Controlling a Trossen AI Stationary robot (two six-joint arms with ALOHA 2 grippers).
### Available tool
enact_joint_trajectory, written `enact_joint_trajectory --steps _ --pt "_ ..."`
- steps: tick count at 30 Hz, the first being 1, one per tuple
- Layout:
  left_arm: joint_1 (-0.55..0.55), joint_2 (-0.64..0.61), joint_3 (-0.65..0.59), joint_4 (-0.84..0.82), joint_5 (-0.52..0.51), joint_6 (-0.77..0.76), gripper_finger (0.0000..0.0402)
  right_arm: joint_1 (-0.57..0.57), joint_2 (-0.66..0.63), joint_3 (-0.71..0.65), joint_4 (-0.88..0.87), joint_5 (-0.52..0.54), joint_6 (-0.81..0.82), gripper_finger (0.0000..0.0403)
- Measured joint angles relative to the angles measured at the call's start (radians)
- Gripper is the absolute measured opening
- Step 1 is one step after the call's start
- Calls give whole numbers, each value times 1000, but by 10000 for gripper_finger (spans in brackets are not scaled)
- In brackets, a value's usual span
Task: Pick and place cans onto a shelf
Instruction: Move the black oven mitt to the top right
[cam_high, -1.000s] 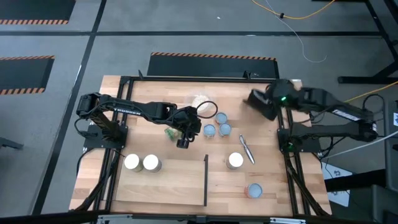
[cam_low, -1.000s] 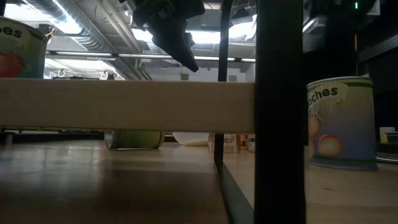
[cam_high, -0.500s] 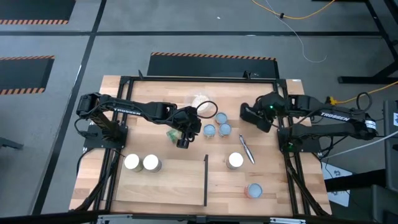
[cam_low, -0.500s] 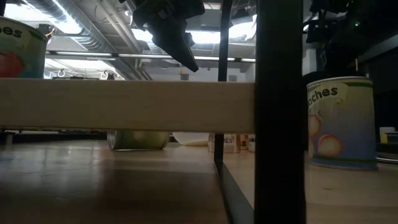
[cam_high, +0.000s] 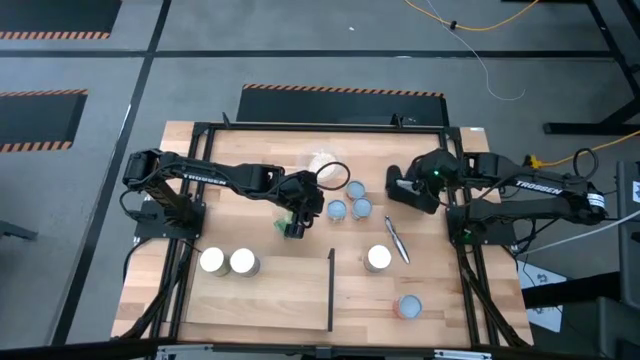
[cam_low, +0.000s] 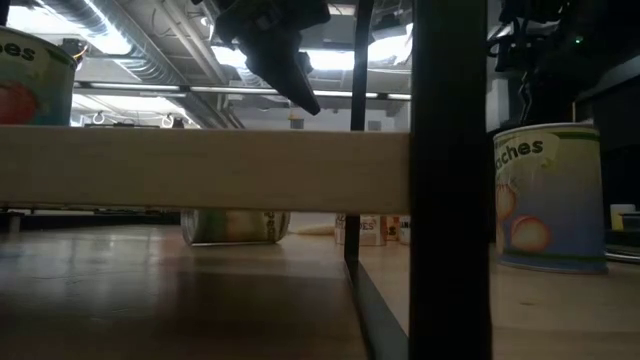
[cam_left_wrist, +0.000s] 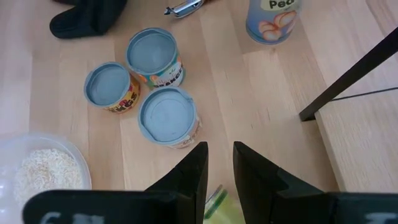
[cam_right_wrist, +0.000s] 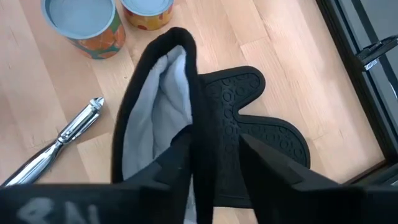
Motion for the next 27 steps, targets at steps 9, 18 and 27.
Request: enact_joint_trajectory --steps 9,18,27 --pt "0 0 0 117 0 -49 69 0 0 0 1 0 -2 174" --pt "0 0 0 400 0 -50 69 0 -5 12 -8 0 -3 171" --pt "0 0 0 542 -1 -50 69 0 -7 226 -93 -4 -3 171"
